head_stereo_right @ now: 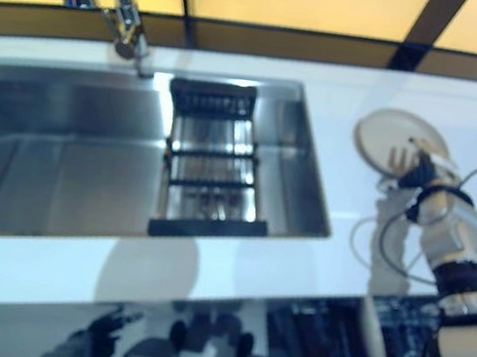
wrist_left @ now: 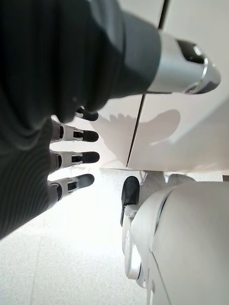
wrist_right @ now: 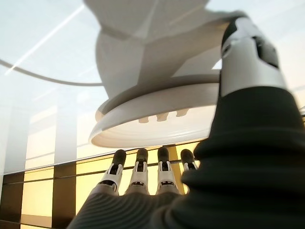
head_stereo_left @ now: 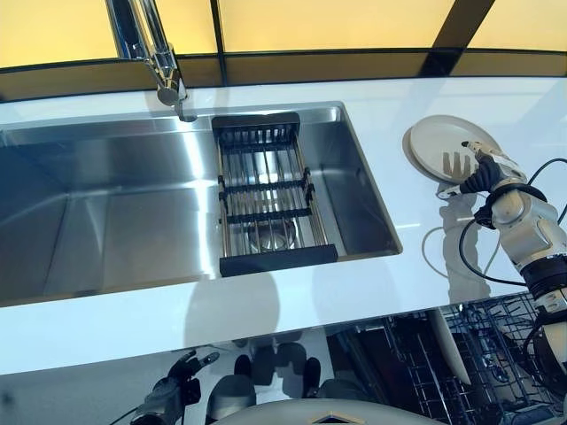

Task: Take plates into dishwasher

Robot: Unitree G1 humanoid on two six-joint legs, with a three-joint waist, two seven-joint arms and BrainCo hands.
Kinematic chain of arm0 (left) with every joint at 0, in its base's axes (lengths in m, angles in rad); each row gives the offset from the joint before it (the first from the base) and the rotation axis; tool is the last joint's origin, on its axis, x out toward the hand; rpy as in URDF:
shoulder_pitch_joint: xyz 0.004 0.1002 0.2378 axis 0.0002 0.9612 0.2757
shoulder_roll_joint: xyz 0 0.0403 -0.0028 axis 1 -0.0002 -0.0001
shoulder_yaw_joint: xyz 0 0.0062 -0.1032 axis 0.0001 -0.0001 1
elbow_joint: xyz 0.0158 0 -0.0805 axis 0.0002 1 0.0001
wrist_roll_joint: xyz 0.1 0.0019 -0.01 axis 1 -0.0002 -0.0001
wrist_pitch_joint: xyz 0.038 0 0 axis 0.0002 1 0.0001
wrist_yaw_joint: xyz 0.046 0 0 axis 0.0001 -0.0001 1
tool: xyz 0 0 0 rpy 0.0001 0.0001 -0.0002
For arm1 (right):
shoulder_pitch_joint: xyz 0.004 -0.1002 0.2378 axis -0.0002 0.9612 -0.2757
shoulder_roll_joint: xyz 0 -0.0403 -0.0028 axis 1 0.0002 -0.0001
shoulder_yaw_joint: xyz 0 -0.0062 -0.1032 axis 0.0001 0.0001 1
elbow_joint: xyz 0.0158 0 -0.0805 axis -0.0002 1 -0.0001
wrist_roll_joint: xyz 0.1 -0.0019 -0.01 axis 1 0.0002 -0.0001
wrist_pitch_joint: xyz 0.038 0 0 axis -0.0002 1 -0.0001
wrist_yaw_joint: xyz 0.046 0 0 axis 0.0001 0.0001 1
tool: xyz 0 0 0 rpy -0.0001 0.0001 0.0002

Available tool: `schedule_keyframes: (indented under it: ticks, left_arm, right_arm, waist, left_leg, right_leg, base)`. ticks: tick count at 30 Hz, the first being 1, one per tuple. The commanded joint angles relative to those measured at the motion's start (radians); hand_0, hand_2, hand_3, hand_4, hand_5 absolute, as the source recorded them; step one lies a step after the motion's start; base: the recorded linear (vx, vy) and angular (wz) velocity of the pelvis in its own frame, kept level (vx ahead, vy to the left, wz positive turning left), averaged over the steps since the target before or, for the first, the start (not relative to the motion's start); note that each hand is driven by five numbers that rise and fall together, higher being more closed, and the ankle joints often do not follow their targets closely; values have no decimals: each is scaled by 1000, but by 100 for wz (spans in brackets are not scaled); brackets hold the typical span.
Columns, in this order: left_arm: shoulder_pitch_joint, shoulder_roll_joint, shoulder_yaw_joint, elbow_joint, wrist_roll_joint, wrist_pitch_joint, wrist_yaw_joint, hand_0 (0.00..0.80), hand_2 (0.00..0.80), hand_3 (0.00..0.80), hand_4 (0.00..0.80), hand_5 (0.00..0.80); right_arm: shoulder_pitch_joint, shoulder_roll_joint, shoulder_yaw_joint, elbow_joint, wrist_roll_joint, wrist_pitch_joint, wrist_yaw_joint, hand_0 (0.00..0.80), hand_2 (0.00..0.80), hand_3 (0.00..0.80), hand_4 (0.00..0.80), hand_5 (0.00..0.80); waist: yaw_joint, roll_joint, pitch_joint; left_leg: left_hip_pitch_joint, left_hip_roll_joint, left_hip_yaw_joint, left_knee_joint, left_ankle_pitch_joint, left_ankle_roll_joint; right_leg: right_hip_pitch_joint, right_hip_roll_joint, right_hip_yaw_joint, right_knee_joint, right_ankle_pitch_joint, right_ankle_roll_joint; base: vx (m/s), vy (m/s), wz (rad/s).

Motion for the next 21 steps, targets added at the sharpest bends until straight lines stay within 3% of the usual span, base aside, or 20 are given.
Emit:
schedule_keyframes:
  ticks: [1,4,5,12,13,21]
  left_arm:
    - [-76,18,-27,4,-19,-17,7,0,0,0,0,0]
    - [-91,17,-39,6,-31,-26,6,0,0,0,0,0]
    - [-96,19,-42,4,-36,-25,6,0,0,0,0,0]
    - [-112,18,-57,-4,-55,-23,6,0,0,0,0,0]
    - [-113,18,-58,-1,-54,-25,4,0,0,0,0,0]
    - [-114,17,-67,-3,-67,-33,-4,0,0,0,0,0]
  right_arm:
    - [-99,-40,116,85,-26,49,-35,66,66,66,66,66]
    - [-145,-37,146,125,-12,49,-55,141,141,141,141,141]
    - [-165,-36,157,141,-8,49,-56,216,216,216,216,216]
    - [-248,-34,202,212,27,51,-67,540,540,540,540,540]
    - [-258,-32,207,225,24,49,-75,778,778,778,778,778]
    - [-317,-50,229,253,7,36,-125,800,800,800,800,800]
  waist:
    - [34,-11,32]
    - [40,-4,49]
    - [43,0,54]
    - [54,15,75]
    - [56,17,75]
    - [60,24,72]
  left_leg:
    - [-13,31,-34,-1,-40,-16]
    - [-28,26,-41,-1,-36,-14]
    - [-33,24,-43,-1,-35,-14]
    - [-56,16,-54,-1,-28,-13]
    - [-58,15,-56,-1,-27,-13]
    - [-68,13,-62,-1,-22,-16]
  right_leg:
    - [-26,-104,41,2,40,119]
    - [-39,-107,38,4,43,118]
    - [-44,-108,37,5,44,119]
    - [-65,-115,27,7,50,117]
    - [-67,-115,26,7,51,117]
    - [-77,-116,18,9,51,114]
  base:
    - [-97,-12,-1]
    - [-78,6,0]
    - [-82,19,2]
    - [-48,14,2]
    - [0,0,0]
    - [-21,14,6]
